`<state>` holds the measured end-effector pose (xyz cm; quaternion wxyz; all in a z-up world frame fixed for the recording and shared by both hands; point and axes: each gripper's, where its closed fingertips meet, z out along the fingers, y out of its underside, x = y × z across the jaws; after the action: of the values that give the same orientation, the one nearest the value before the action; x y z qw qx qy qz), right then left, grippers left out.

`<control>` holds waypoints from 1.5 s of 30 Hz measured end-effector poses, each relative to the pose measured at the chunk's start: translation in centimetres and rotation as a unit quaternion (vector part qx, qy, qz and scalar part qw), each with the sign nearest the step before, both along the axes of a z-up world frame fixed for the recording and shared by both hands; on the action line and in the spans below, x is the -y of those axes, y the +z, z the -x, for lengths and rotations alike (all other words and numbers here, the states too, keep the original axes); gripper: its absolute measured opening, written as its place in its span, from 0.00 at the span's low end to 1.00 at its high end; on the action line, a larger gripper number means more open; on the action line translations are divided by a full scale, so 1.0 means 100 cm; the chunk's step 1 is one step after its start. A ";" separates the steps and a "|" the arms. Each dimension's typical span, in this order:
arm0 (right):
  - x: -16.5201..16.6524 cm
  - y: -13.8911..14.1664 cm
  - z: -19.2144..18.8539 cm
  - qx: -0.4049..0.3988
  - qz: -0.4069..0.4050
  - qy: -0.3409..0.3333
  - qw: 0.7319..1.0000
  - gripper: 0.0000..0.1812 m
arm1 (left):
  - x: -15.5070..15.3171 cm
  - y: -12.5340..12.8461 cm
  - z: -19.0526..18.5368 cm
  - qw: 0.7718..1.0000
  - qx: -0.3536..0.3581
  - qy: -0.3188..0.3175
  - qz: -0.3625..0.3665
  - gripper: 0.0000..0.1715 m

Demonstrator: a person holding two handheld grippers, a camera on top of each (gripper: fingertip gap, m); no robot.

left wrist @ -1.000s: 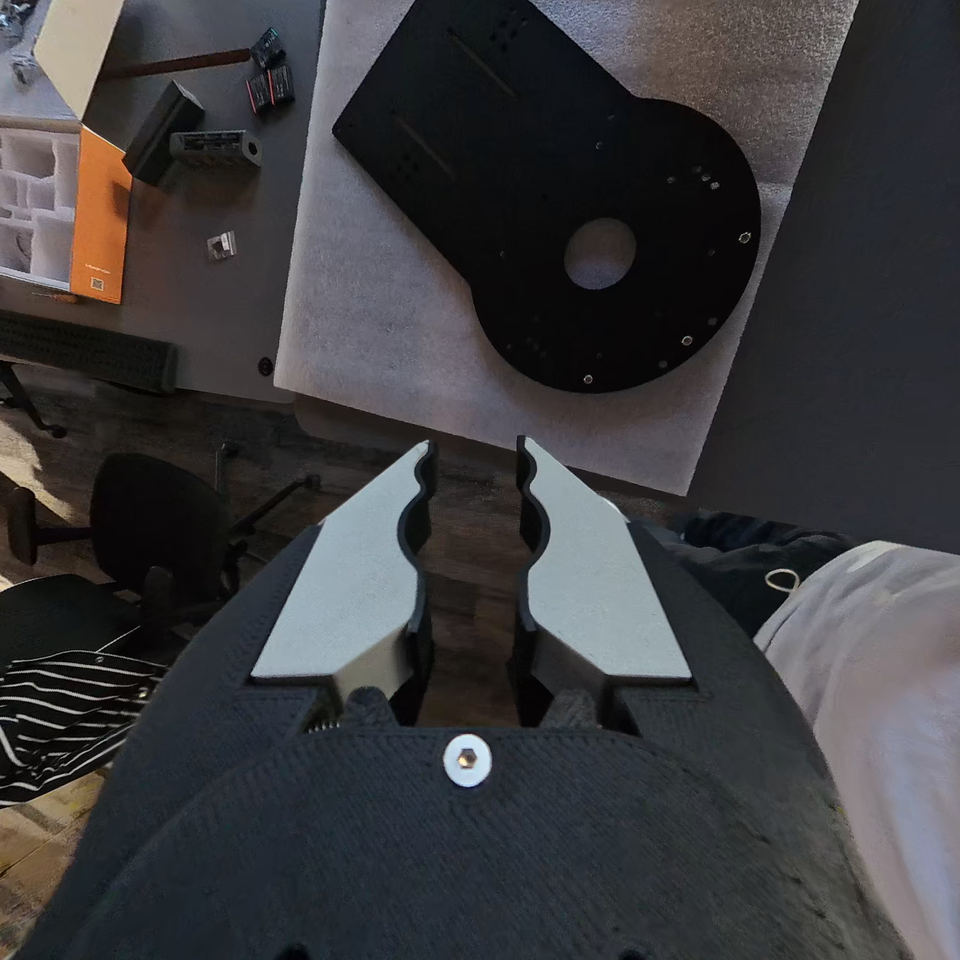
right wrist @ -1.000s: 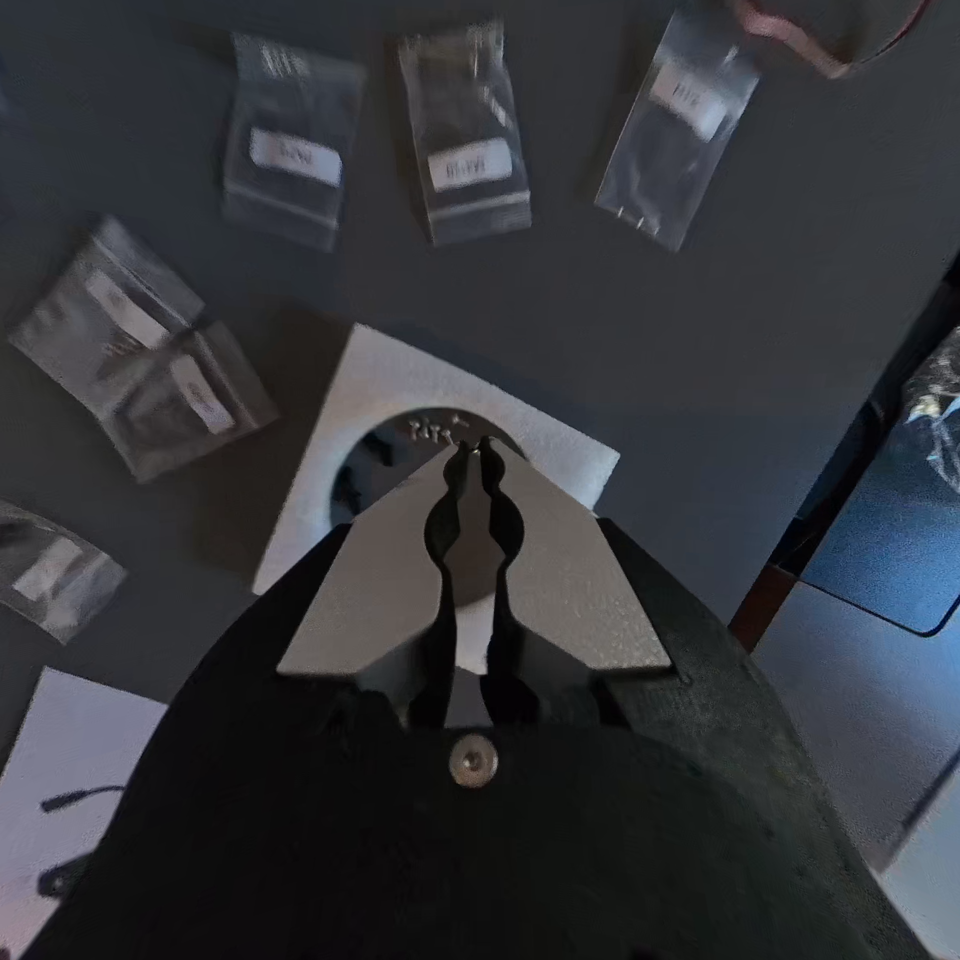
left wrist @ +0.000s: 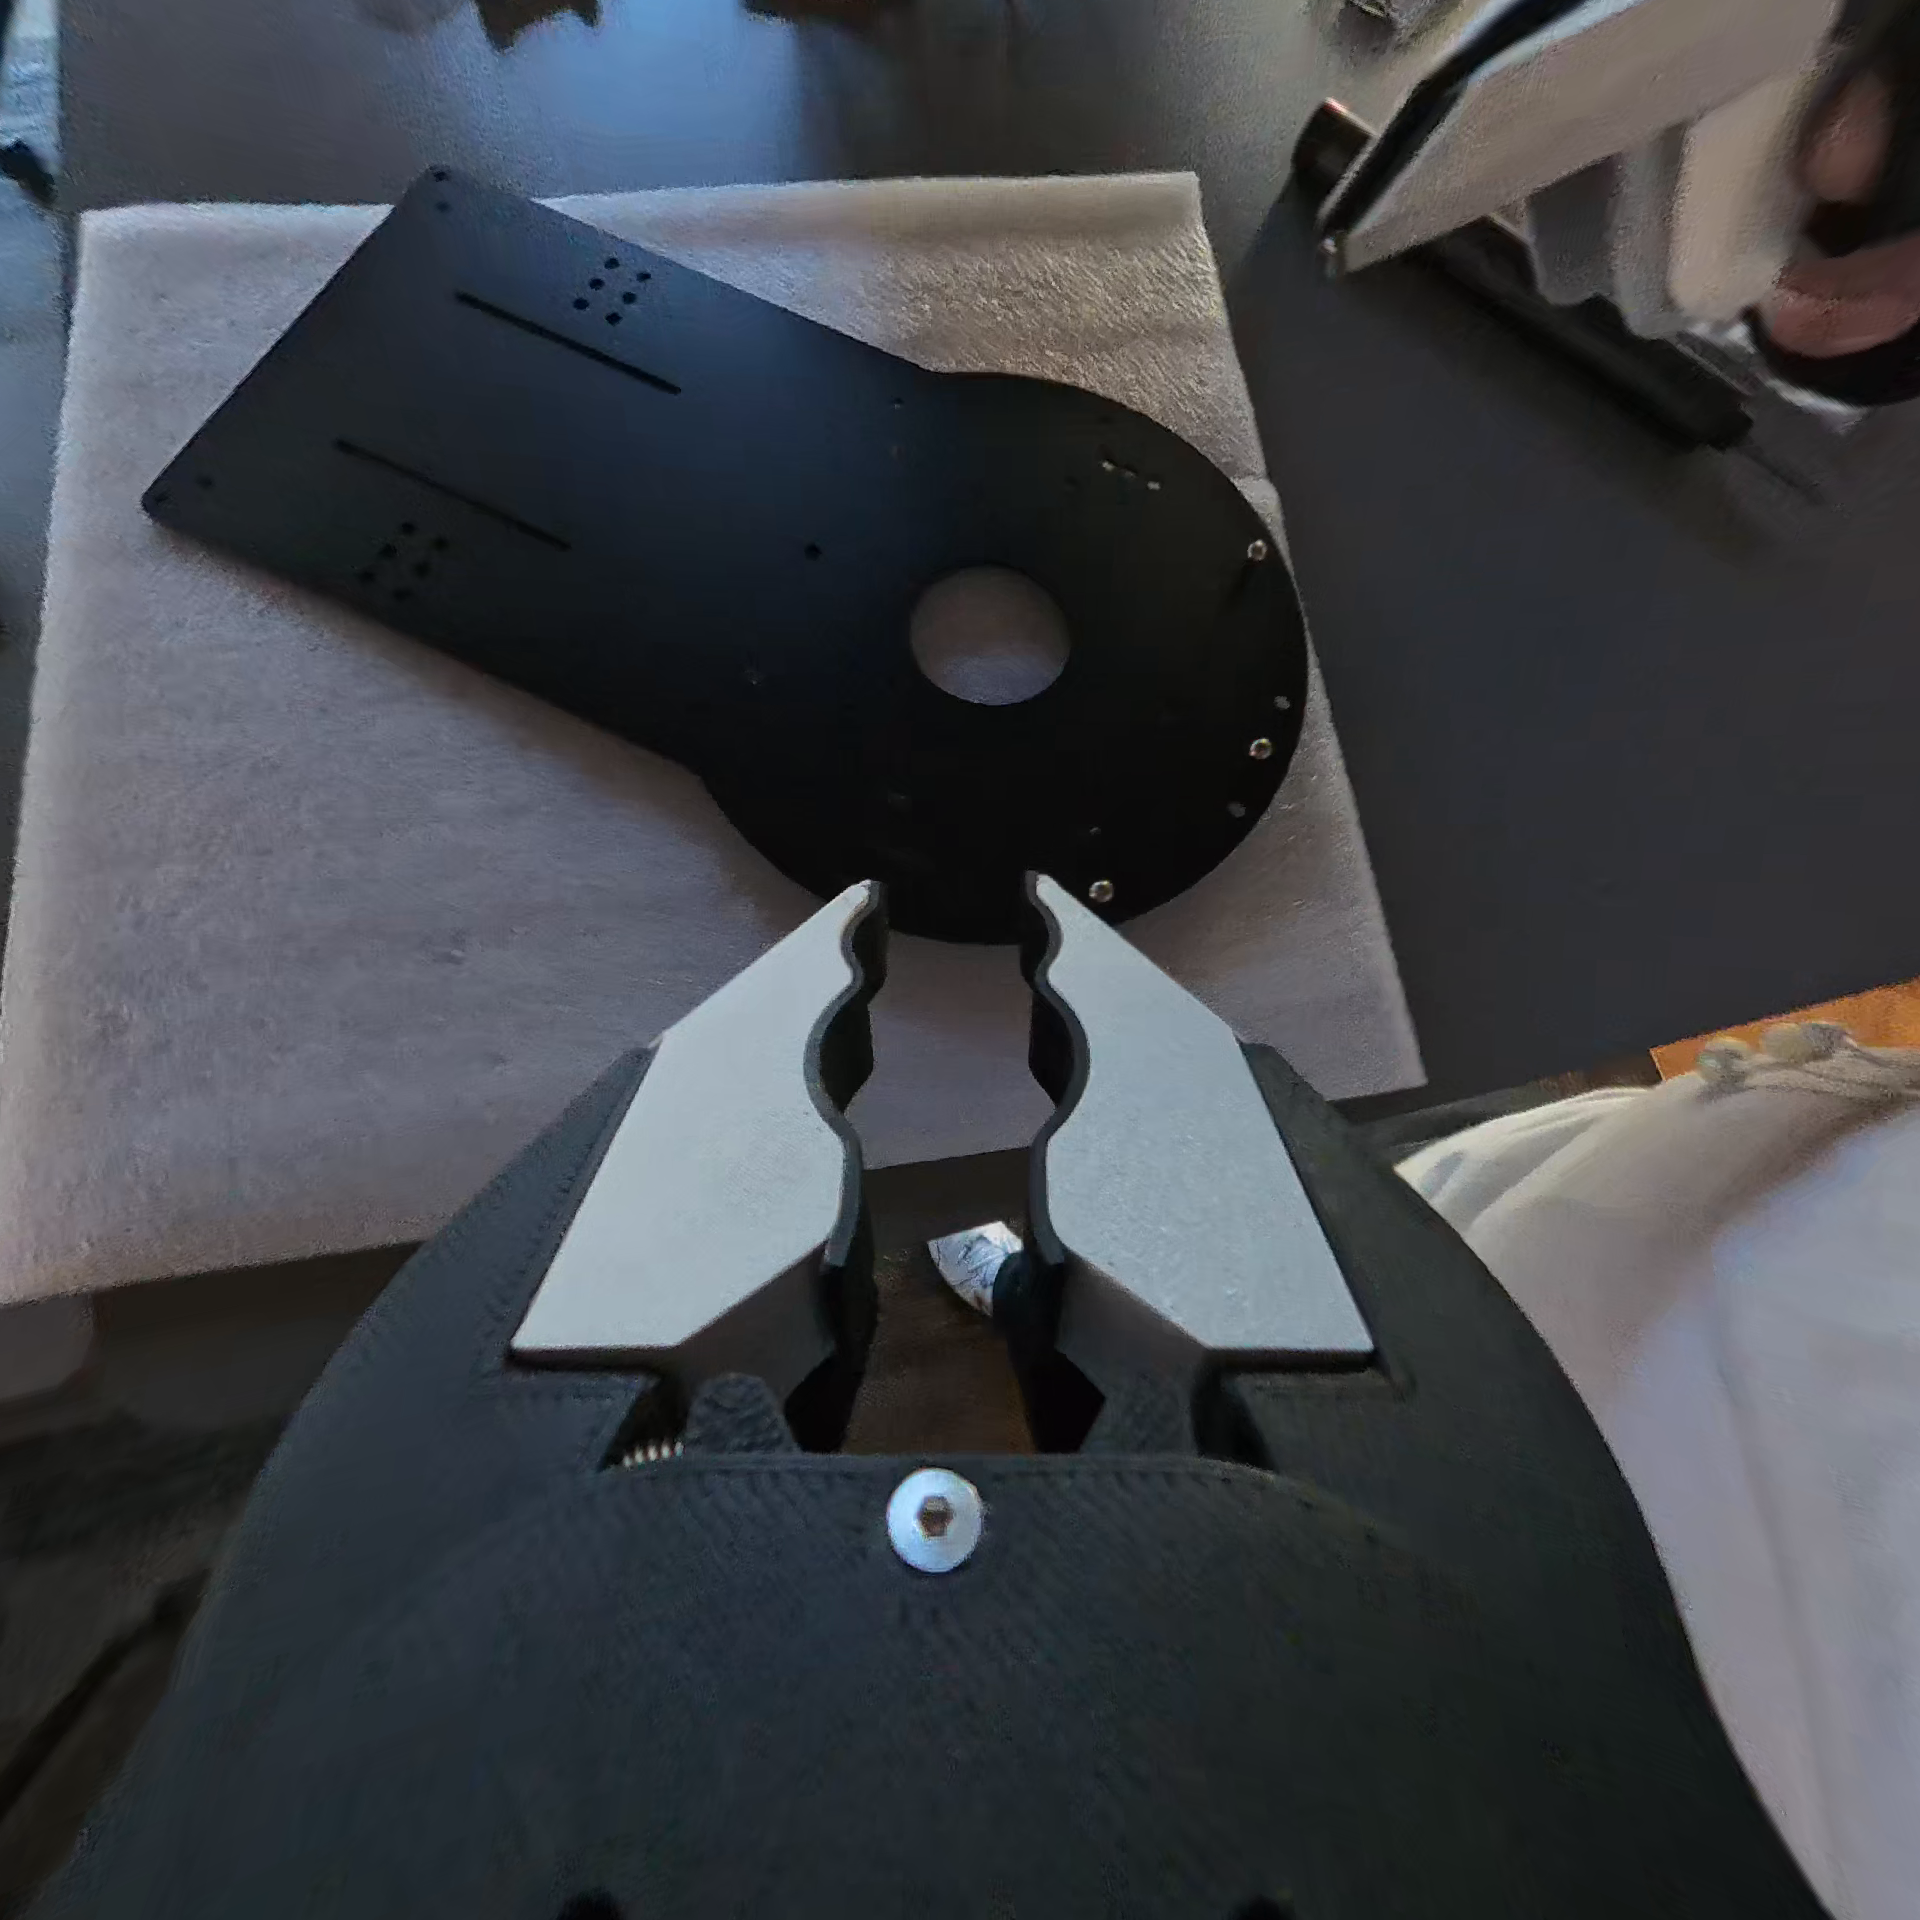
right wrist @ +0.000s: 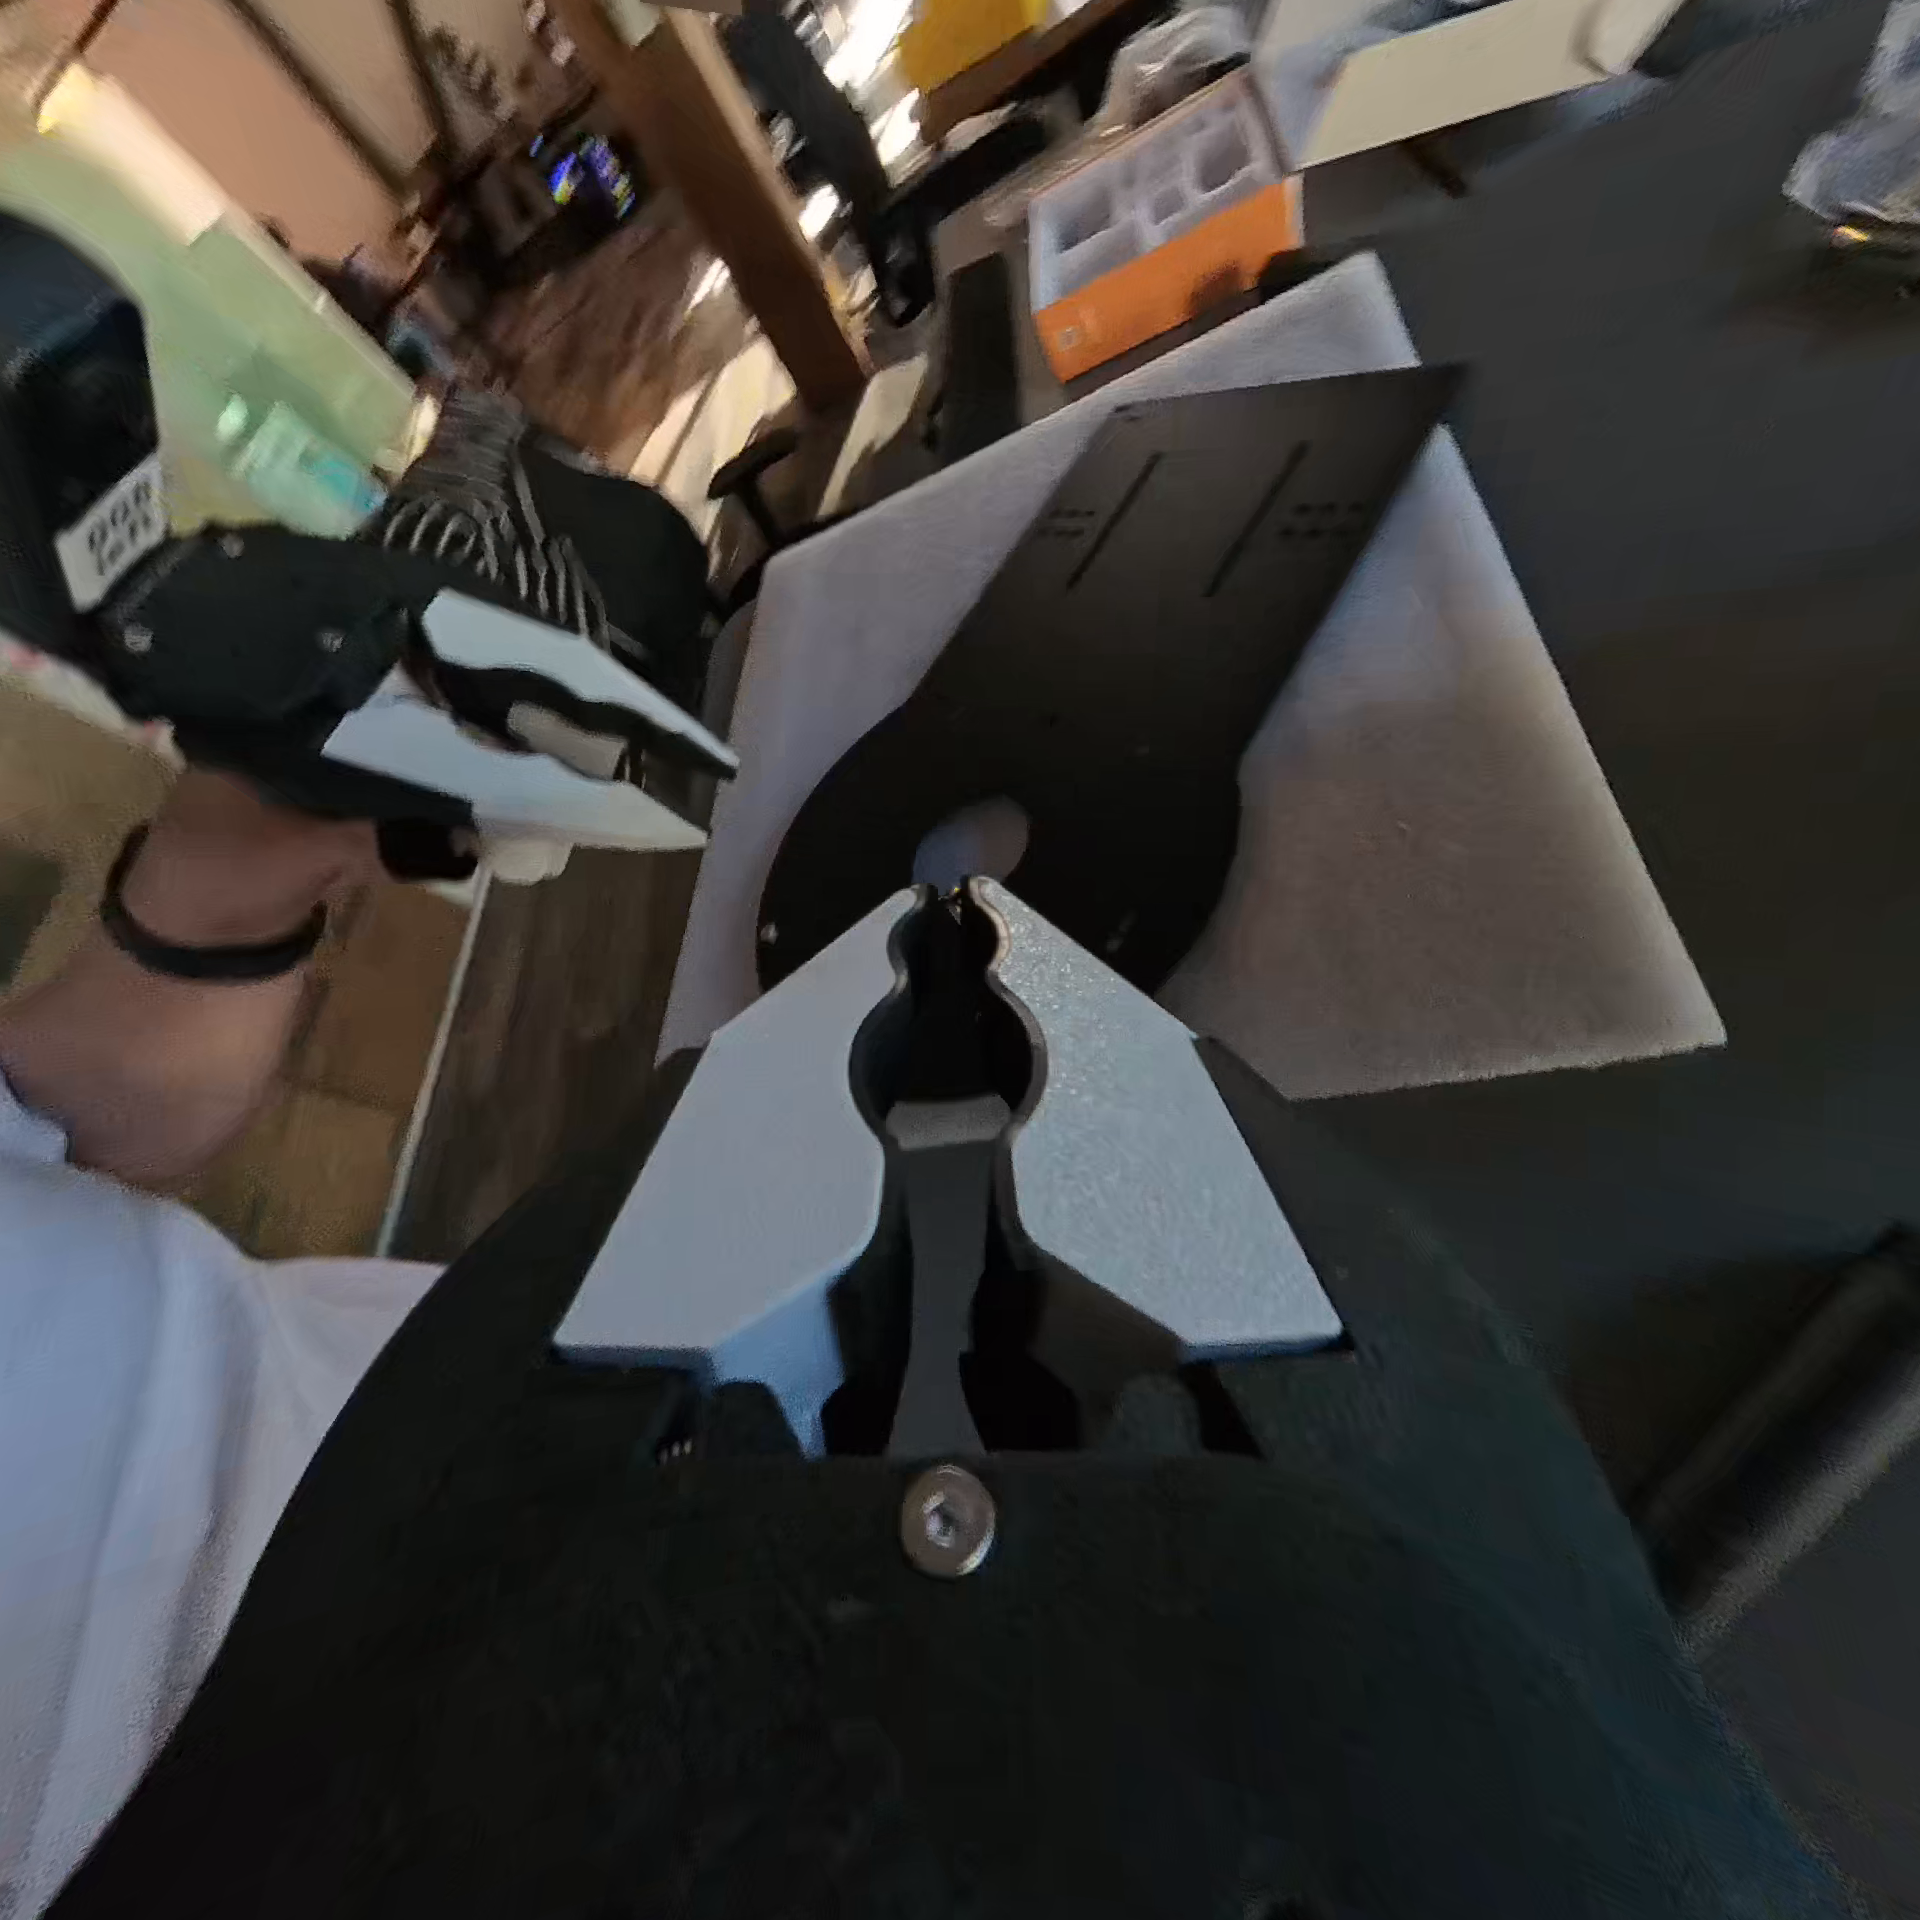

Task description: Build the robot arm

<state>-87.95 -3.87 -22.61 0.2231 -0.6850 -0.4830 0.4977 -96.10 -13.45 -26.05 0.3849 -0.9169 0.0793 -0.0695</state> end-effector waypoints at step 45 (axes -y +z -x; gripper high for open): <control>-0.036 -0.061 0.022 0.030 0.091 -0.214 0.972 0.01 | -0.037 -0.017 0.050 0.977 0.102 -0.189 -0.011 0.13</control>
<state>-90.14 -0.30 -28.72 0.2466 -0.8047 -0.2844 0.4591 -101.08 -9.72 -27.72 0.3806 -0.8693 0.2123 -0.2330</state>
